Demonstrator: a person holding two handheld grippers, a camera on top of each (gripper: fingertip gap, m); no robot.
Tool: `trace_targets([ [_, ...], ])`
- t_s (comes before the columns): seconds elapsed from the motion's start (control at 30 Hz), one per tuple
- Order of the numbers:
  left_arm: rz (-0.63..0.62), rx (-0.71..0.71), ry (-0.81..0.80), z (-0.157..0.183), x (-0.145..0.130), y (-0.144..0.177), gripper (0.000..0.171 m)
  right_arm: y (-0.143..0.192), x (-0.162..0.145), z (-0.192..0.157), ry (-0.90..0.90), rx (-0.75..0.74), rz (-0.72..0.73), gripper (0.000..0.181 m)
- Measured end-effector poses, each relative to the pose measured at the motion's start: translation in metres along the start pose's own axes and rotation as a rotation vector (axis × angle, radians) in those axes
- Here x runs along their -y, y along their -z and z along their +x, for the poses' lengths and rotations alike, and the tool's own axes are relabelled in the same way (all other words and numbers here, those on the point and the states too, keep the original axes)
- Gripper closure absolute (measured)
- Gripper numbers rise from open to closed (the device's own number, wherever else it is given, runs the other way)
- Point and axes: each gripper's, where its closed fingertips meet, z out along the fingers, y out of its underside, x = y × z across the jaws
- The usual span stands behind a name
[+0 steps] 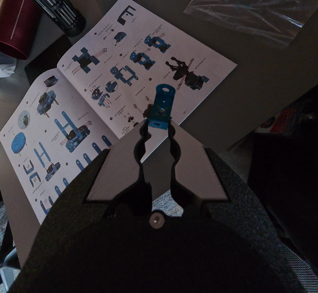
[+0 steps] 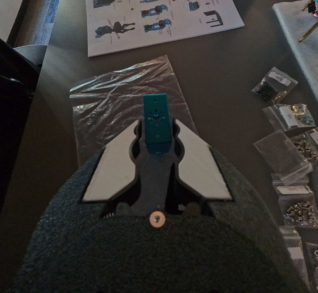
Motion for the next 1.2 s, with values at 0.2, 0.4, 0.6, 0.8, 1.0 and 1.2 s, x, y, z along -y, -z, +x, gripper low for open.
trace_targets([
  [0.2, 0.003, -0.008, -0.006, 0.004, 0.004, -0.003, 0.149, 0.006, -0.003, 0.001, -0.007, -0.01, 0.002, 0.153],
  [0.4, 0.005, -0.009, -0.01, 0.006, 0.007, -0.003, 0.149, 0.008, 0.003, -0.004, 0.023, -0.018, 0.026, 0.152],
  [0.6, 0.007, -0.012, -0.009, 0.009, 0.008, -0.003, 0.149, 0.009, 0.002, -0.004, 0.023, -0.03, 0.025, 0.152],
  [0.8, 0.005, -0.014, -0.007, 0.011, 0.007, -0.003, 0.149, 0.012, -0.005, 0.0, 0.03, -0.077, -0.001, 0.151],
  [1.0, 0.002, -0.021, -0.005, 0.013, 0.008, -0.006, 0.149, 0.018, -0.005, -0.002, 0.003, -0.08, 0.053, 0.152],
  [1.2, 0.006, -0.029, -0.002, 0.017, 0.011, -0.008, 0.149, 0.02, -0.006, -0.001, 0.019, -0.107, 0.061, 0.153],
])
